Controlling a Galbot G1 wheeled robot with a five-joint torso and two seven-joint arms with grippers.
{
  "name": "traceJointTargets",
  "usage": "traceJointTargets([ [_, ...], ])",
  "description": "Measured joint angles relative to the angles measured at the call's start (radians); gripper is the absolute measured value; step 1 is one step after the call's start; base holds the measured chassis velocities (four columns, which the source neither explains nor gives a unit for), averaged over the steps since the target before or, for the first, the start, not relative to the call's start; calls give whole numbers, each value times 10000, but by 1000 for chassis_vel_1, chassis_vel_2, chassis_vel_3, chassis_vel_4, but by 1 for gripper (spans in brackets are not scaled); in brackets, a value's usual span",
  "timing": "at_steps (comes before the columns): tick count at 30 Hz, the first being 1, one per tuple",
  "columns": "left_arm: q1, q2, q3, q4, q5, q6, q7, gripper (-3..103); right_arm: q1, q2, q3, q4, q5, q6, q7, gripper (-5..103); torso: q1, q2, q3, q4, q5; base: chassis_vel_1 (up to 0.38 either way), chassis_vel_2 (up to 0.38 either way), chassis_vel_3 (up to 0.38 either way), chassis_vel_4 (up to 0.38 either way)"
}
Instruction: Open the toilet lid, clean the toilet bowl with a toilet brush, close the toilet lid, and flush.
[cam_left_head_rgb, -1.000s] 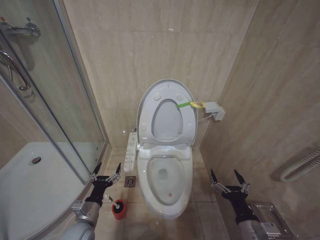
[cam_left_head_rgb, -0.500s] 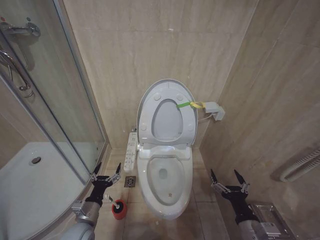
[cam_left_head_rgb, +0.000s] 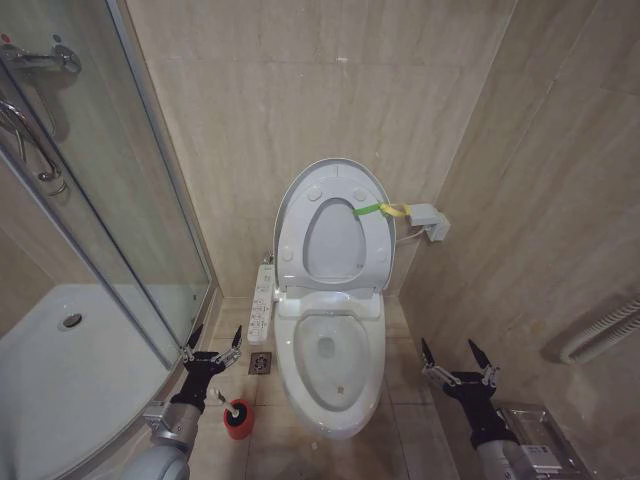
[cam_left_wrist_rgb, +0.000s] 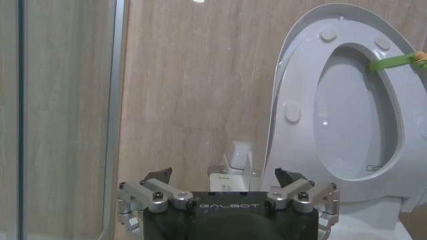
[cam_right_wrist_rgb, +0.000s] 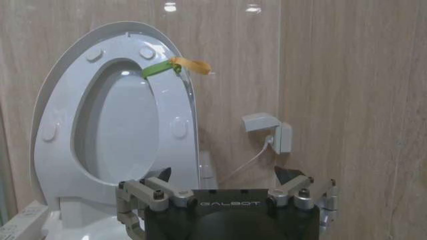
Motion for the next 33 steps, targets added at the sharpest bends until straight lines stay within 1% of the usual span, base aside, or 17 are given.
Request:
traceJointTargets([
  [33, 0, 0, 0, 0, 0, 0, 0, 100, 0, 0, 0, 0, 0, 0, 0, 100, 0, 0, 0, 0, 0, 0, 0, 0, 0],
])
